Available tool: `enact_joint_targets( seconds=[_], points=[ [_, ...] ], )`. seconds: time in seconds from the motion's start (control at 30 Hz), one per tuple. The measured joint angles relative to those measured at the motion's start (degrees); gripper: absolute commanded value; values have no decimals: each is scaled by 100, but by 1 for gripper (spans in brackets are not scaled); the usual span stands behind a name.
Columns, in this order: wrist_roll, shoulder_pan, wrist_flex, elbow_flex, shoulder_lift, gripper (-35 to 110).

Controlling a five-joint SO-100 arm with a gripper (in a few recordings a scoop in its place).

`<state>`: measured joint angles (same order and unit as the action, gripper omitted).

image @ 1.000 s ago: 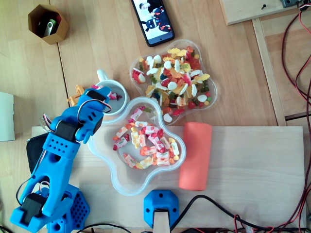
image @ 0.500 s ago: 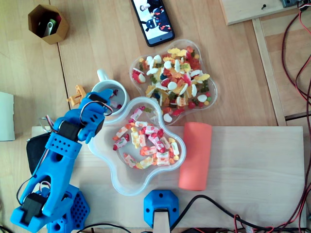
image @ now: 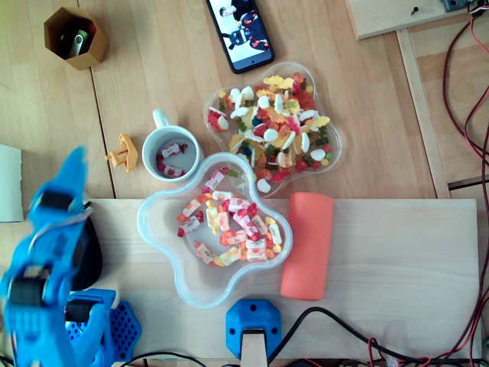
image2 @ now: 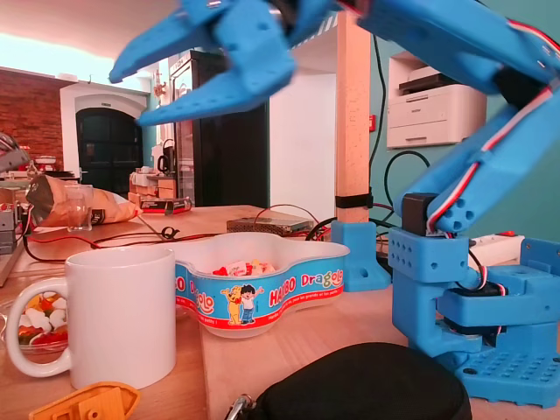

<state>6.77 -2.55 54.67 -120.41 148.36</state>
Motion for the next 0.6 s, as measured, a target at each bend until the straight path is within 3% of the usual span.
enact_joint_targets(
  seconds=[0.13, 0.27, 0.43, 0.6],
  points=[
    [-9, 501, -510, -1731, 2136, 18],
    [-220, 773, -1723, -3586, 3841, 18],
    [-642, 800, -3067, -5001, 3911, 17],
    [-668, 800, -3612, -5396, 3911, 17]
  ],
)
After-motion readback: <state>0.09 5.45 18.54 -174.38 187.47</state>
